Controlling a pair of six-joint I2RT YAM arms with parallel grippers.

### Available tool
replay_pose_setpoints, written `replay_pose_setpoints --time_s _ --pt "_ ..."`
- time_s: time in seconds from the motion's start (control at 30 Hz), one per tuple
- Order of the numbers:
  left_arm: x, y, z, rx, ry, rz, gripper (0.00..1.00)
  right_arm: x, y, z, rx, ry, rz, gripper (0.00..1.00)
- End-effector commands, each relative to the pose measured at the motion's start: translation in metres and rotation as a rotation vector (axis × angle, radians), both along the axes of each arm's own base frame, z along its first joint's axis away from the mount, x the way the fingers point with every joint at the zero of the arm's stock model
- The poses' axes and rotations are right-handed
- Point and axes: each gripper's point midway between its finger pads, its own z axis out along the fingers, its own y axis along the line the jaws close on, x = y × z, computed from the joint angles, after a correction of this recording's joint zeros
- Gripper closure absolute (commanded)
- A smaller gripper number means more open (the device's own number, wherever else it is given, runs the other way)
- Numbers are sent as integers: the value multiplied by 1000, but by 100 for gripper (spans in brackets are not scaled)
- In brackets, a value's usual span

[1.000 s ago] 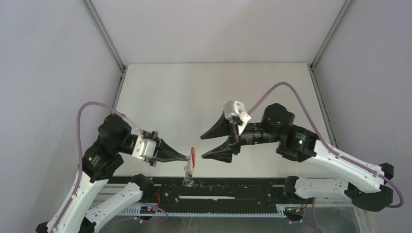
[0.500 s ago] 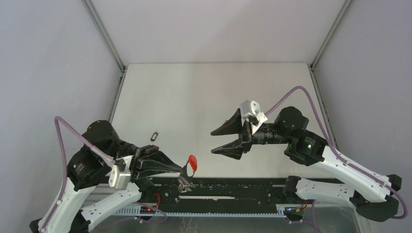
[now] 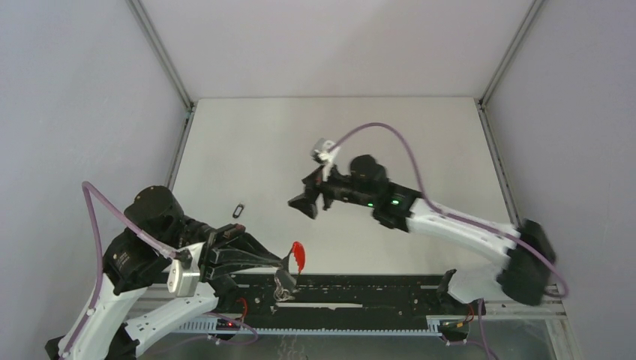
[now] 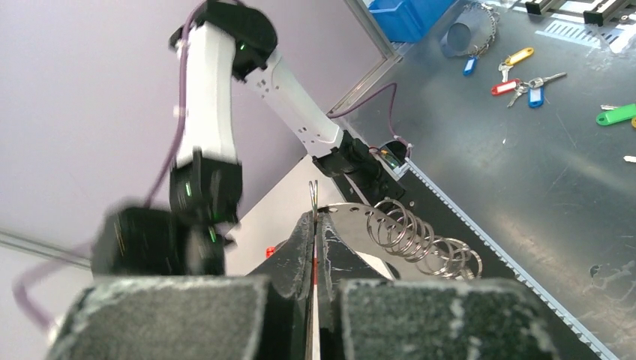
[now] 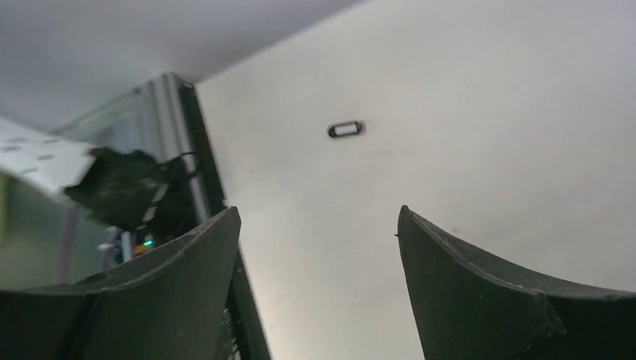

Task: Put the keys on the keyring
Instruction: Pick up the key from the center of the board.

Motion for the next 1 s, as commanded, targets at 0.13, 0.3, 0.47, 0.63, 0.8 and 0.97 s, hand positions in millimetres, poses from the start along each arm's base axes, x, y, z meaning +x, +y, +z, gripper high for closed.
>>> replay_pose_setpoints --time_s 0.13,0.3,0.47,0.63,0.8,0.97 --pt "4 2 12 -22 -17 55 100 75 130 -122 -127 120 -60 15" --pt "2 4 5 -1 19 65 100 83 191 -161 -227 72 -9 16" --pt "1 6 -3 13 45 69 100 91 224 -179 -288 24 3 18" --pt "1 7 -7 23 63 78 100 104 234 -215 -357 71 -20 18" --pt "0 6 -8 30 79 73 100 112 238 -237 -399 104 -39 19" --pt "1 6 -3 22 84 80 100 120 234 -258 -451 107 -53 20"
